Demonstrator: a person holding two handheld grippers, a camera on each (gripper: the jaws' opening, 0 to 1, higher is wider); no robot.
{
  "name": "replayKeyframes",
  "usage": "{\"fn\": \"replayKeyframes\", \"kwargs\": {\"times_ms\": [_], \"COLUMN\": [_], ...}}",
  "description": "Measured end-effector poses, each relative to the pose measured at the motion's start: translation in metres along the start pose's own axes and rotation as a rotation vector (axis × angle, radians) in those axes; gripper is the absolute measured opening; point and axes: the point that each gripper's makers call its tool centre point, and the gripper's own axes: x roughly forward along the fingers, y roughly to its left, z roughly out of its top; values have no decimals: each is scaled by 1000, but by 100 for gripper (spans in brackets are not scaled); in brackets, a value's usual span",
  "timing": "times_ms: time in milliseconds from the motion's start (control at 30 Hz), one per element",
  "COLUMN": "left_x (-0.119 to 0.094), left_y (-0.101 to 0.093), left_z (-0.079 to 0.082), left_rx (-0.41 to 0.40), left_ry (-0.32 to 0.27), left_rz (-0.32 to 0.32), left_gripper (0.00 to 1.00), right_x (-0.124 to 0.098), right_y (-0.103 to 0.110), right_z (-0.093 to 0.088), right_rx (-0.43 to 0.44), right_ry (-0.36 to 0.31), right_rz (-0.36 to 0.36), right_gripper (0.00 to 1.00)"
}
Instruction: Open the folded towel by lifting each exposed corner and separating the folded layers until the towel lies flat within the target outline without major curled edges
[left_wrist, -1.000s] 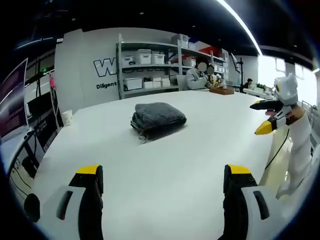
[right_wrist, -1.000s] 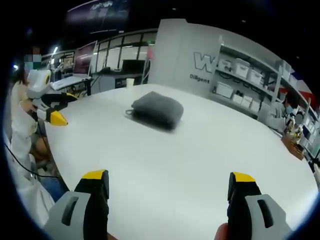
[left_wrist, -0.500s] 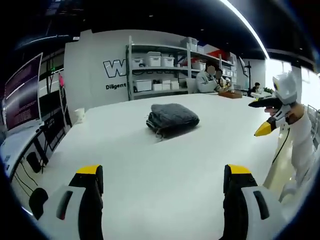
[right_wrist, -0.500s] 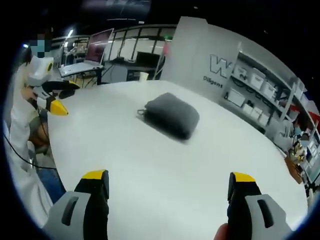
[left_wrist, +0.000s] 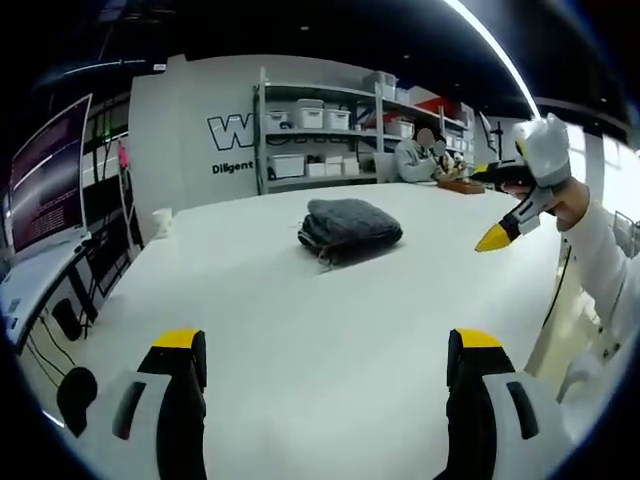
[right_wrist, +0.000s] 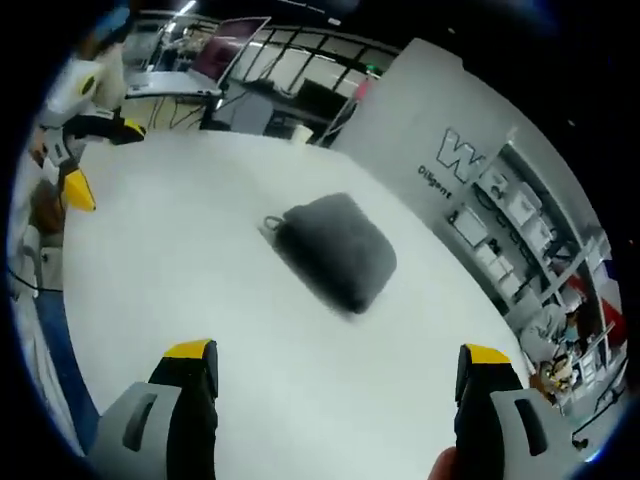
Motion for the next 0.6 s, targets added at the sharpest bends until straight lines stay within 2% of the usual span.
{"fn": "replayKeyframes", "kwargs": {"times_ms": [267,367,433,600], "left_x": [-3,-5,-6,-7], "left_y": [10,13,16,18], "left_z": [-3,-5,-4,-7], "left_rx": [-18,-23,-24,-37], "left_ry": [-6,-5,-11,-8], "left_rz": [10,19,26,31], "left_gripper": [100,100,100,100], "right_x": [24,35,39,52], "right_y": [-7,-3,-3,-4], "right_z": [23,52,57,78], "right_rx": [-162,-227,-237,-244], "right_ry": [4,-141,-148,-214], "right_rz": [-54,-54,-53,-60], "right_gripper": [99,99,99,99]}}
